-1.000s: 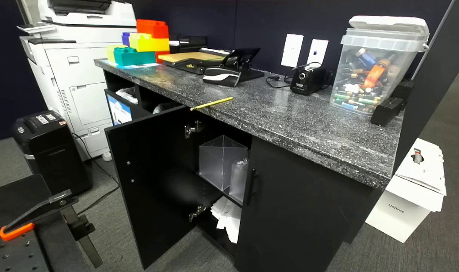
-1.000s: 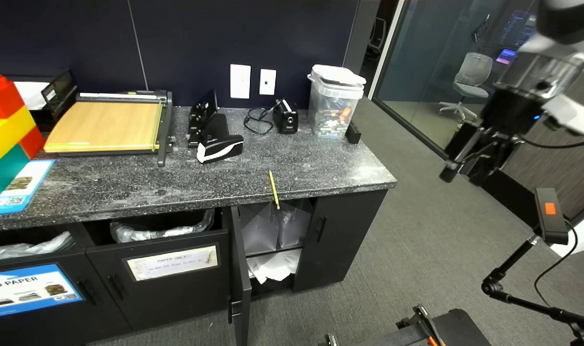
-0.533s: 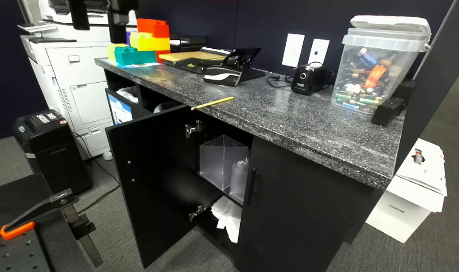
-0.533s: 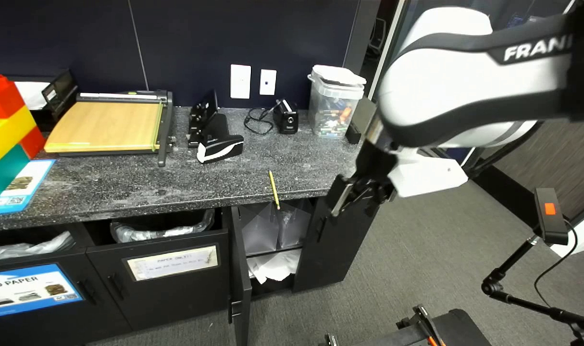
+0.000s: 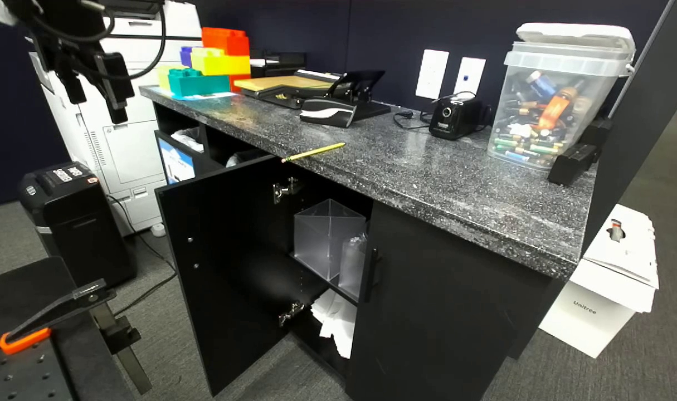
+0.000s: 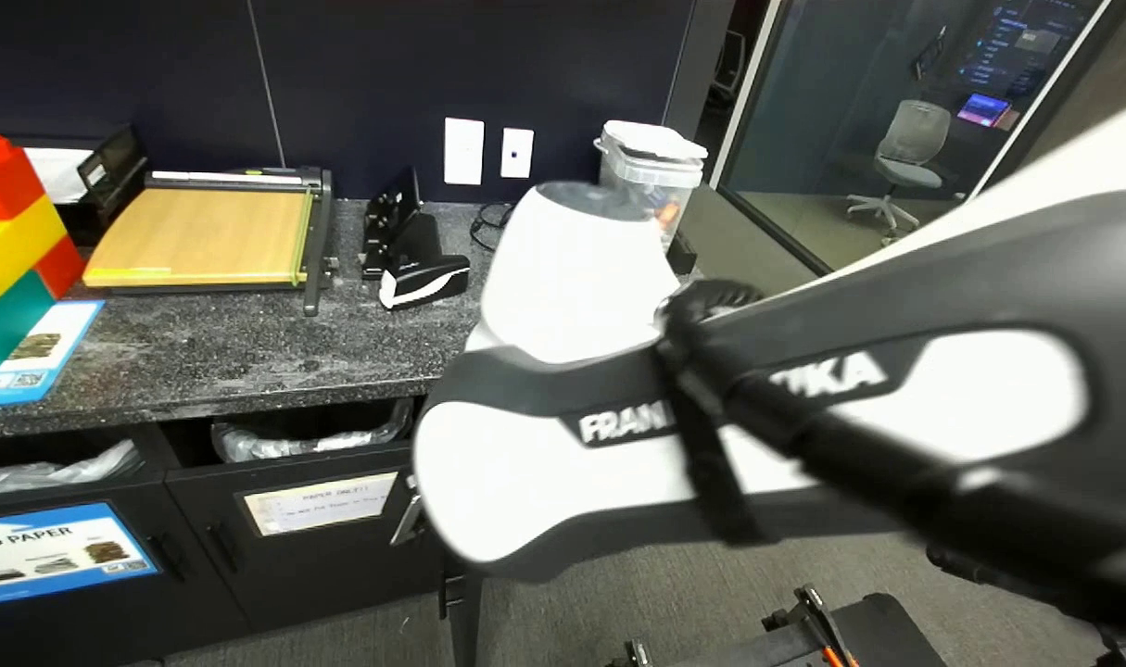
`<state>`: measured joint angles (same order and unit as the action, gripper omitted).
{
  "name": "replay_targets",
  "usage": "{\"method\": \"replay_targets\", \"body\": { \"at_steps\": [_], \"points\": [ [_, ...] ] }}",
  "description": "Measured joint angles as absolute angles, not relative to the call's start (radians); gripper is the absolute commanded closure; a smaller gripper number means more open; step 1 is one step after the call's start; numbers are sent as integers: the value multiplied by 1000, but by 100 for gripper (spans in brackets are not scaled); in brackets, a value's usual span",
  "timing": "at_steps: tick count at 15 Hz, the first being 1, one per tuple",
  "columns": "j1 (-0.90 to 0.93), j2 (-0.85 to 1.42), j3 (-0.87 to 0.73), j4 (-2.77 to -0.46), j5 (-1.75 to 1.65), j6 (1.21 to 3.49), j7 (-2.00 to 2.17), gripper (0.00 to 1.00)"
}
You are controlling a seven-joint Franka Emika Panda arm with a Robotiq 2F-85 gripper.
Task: Close the cabinet door
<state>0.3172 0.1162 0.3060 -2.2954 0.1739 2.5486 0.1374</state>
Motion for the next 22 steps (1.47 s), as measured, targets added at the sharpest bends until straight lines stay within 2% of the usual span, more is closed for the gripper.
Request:
{"method": "replay_targets", "body": {
  "at_steps": [5, 14, 18, 22],
  "points": [
    [382, 437, 298, -2100, 108, 2680, 243, 0],
    [462, 919, 224, -1612, 94, 2683, 277, 0],
    [453, 1022, 220, -1512, 112, 2680, 278, 0],
    [434, 1009, 220, -1579, 128, 2679, 278, 0]
  ]
}}
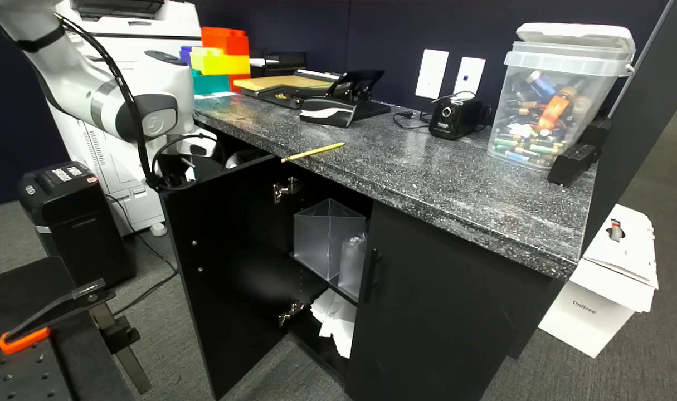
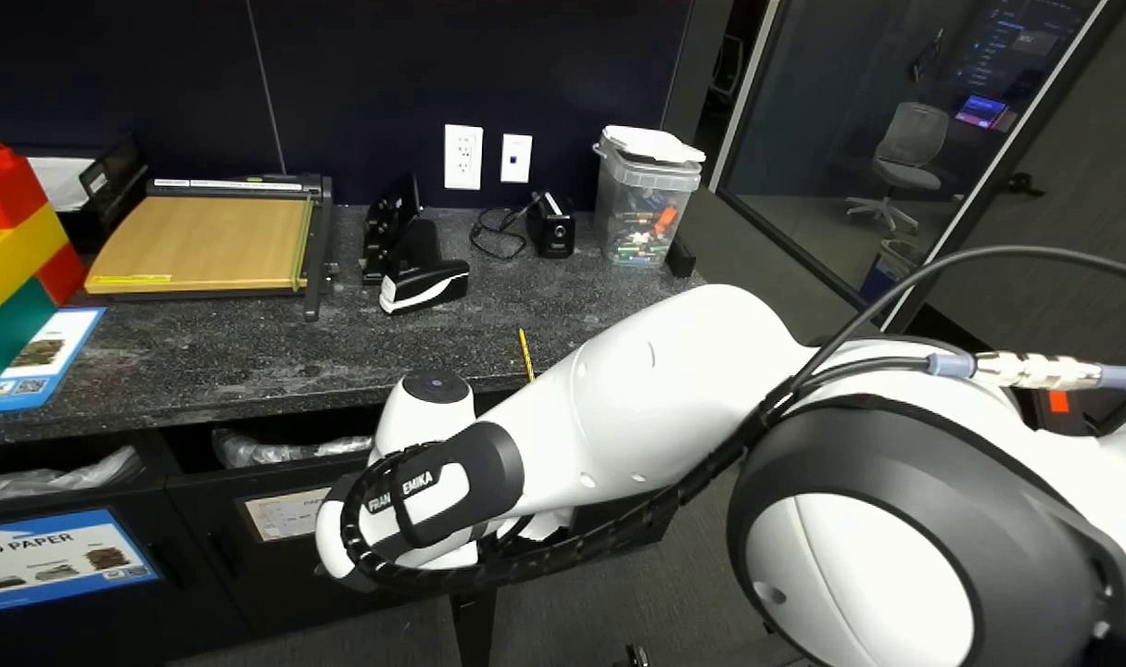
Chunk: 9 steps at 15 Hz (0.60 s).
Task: Close the cabinet door
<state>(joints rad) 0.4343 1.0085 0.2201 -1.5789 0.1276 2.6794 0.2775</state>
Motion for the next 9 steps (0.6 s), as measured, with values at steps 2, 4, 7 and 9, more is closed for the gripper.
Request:
{"method": "replay_targets", "body": {
  "at_steps": [2, 4, 7, 9],
  "points": [
    [417, 983, 217, -1659, 136, 2679, 278, 0],
    [397, 954, 197, -1738, 140, 2683, 277, 0],
    [383, 908, 110, -1830, 112, 2698, 276, 0],
    [379, 874, 37, -1861, 75, 2725, 277, 0]
  ]
}}
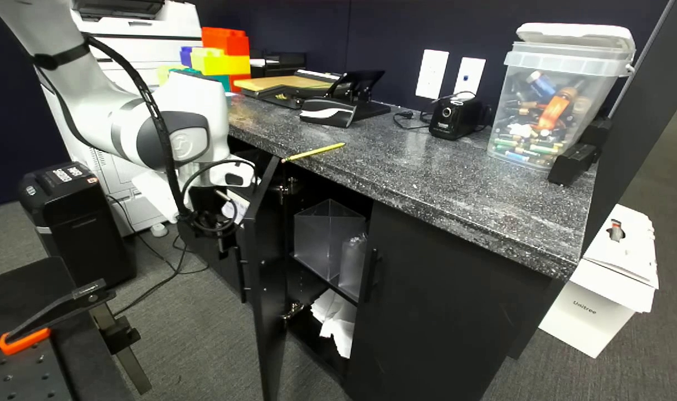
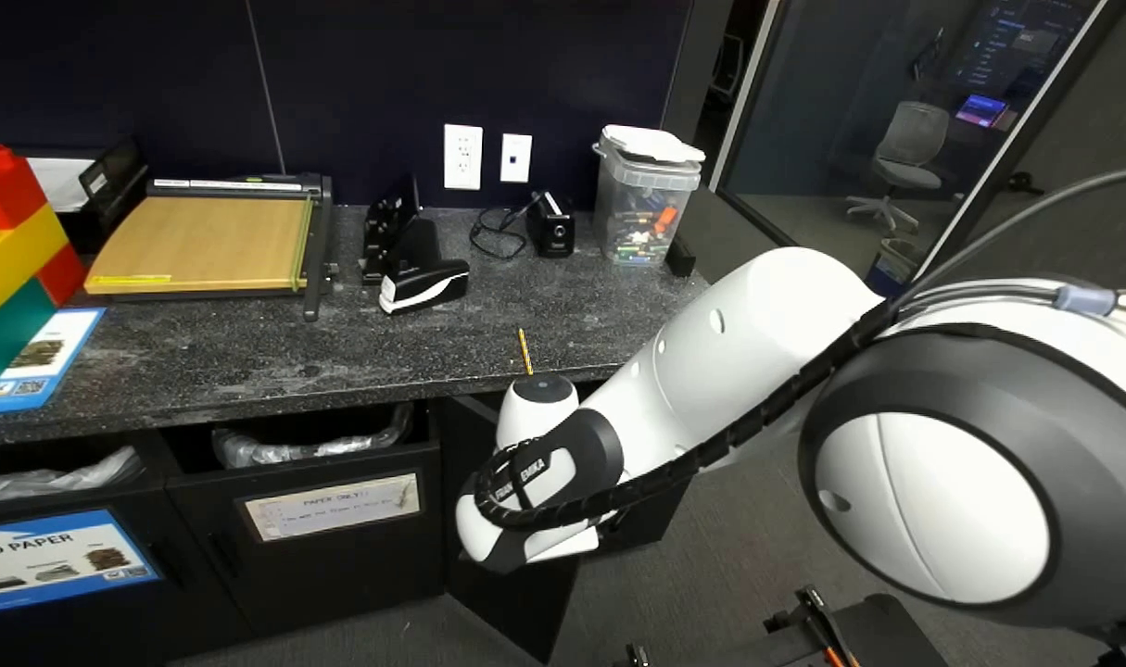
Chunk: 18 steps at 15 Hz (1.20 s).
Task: Close the cabinet door
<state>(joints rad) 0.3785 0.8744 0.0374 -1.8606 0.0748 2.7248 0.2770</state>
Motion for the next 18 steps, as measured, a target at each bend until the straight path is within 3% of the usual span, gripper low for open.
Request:
{"method": "replay_targets", "body": {
  "at_steps": [6, 18],
  "points": [
    [376, 762, -162, -1873, -17, 2801, 290, 0],
    [259, 530, -114, -2094, -14, 2816, 246, 0]
  ]
}}
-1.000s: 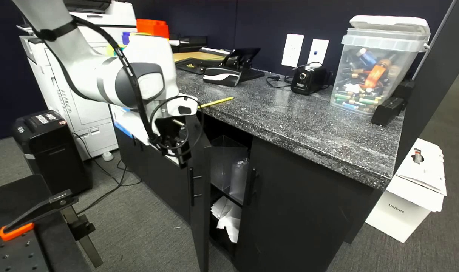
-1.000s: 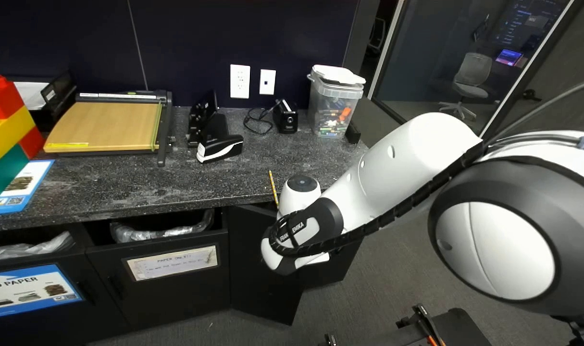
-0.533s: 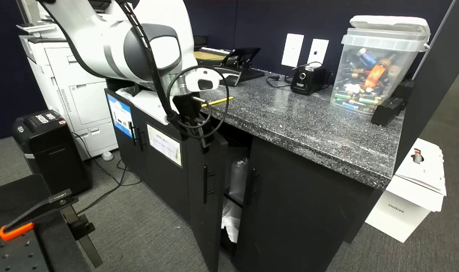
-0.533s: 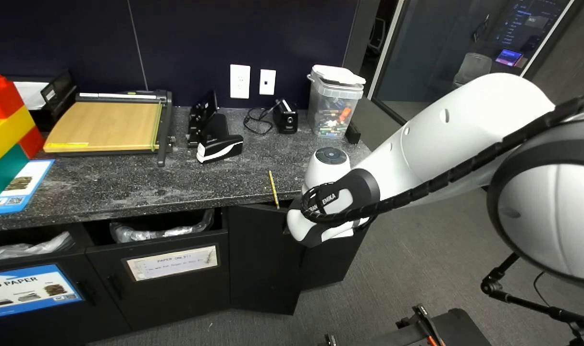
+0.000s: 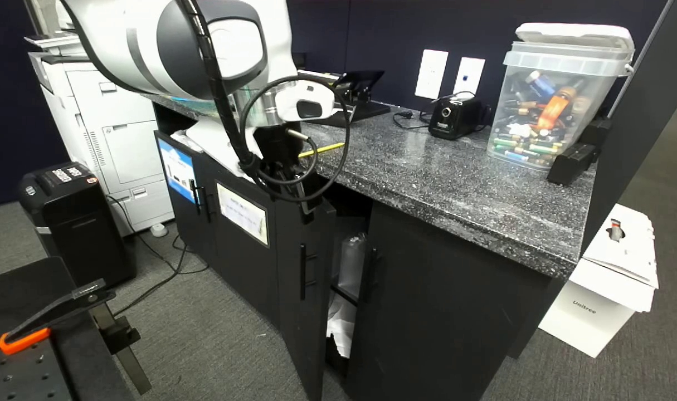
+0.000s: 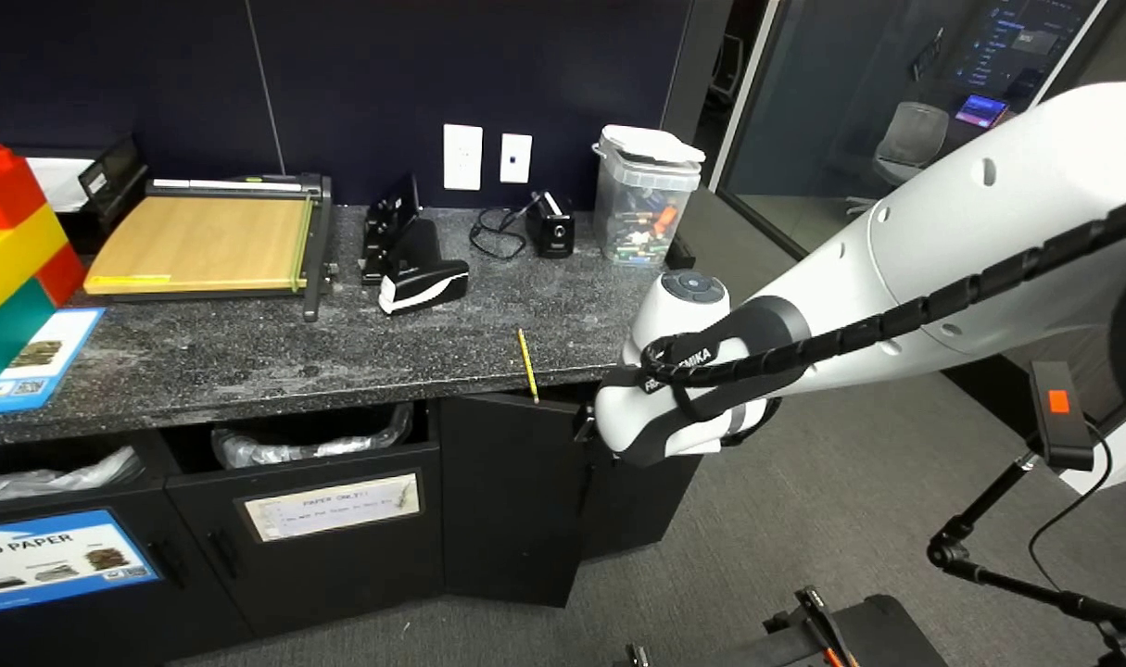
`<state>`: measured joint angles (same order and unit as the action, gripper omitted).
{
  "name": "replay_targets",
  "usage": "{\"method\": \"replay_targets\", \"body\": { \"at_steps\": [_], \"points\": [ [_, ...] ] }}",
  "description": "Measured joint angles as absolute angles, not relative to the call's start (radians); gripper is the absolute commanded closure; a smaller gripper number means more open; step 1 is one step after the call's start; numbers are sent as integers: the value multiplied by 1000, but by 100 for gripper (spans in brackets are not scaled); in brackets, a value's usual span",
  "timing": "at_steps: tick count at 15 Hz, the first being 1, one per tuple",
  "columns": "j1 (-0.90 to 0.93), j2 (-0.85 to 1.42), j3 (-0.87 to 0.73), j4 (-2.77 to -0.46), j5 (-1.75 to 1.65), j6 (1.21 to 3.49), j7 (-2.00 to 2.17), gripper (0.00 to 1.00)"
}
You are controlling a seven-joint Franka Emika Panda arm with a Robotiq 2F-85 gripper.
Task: Close the cabinet door
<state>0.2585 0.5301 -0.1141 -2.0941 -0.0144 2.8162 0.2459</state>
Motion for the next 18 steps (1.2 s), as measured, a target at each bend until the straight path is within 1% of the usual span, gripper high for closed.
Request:
{"method": "replay_targets", "body": {
  "at_steps": [2, 4, 5, 18],
  "points": [
    [191, 504, -55, -2106, 9, 2768, 196, 0],
    [123, 445, 30, -2133, 63, 2657, 120, 0],
    [112, 424, 44, -2140, 69, 2638, 112, 0],
    [113, 446, 39, -2138, 66, 2648, 114, 0]
  ]
}}
